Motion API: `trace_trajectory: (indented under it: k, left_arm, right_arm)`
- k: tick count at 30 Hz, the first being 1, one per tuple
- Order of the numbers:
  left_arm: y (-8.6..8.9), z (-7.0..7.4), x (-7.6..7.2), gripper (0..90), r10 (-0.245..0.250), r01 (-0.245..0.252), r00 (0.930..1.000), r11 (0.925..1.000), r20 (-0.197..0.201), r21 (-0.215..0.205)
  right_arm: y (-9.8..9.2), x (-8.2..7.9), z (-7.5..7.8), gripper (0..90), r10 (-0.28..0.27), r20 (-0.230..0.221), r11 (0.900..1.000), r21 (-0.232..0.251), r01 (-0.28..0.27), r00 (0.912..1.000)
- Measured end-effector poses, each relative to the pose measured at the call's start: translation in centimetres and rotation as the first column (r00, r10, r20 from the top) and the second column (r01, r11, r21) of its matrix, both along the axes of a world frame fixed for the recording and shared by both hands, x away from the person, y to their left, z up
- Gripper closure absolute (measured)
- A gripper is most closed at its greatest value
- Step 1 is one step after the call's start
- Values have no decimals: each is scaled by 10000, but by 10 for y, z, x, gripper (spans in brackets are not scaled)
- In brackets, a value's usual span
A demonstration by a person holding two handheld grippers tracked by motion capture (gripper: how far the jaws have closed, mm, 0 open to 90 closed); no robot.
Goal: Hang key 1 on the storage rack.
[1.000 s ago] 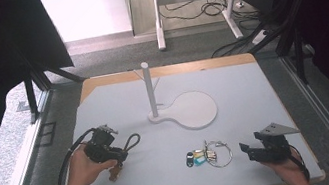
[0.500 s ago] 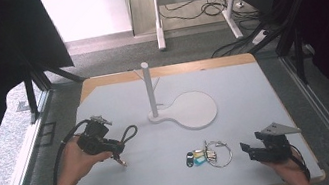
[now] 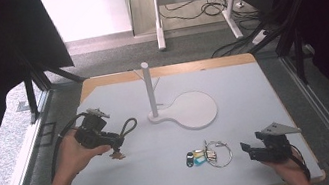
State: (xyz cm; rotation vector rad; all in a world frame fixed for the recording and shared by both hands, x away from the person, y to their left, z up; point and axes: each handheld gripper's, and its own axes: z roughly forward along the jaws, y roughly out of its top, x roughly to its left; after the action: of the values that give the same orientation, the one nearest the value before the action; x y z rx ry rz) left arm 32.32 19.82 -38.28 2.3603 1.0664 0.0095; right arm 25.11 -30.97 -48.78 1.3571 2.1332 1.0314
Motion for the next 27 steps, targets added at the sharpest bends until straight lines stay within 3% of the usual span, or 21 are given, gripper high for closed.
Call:
trace_trajectory:
  k: [9,27]
  left_arm:
    - [-4,18,4,675,-275,290,9993,9977,257,-608]
    - [-1,31,21,675,-157,180,9994,9967,295,-798]
  right_arm:
    - [0,0,0,288,-3,-12,10000,30,3,10000]
    - [-2,1,-1,288,-18,-29,10000,4,18,10000]
